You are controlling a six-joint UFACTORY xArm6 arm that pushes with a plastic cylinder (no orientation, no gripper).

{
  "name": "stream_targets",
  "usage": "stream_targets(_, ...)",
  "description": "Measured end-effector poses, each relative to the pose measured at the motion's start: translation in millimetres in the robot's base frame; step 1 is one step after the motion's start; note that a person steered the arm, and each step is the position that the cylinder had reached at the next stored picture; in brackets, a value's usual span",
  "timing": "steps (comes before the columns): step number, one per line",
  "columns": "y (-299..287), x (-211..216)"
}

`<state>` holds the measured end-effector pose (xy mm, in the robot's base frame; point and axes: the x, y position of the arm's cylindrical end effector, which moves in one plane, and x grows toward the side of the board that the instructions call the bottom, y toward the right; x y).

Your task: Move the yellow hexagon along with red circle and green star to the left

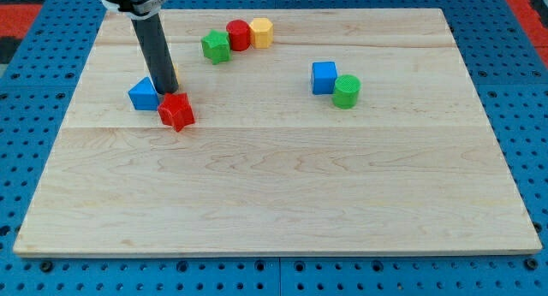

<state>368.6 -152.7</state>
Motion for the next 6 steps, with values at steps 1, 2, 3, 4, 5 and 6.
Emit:
stream_targets(1,81,-35)
stream_targets(2,133,-87)
stream_targets(3,205,-155)
stream_targets(4,163,-173)
stream_targets(5,158,-137)
stream_targets(6,119,-118)
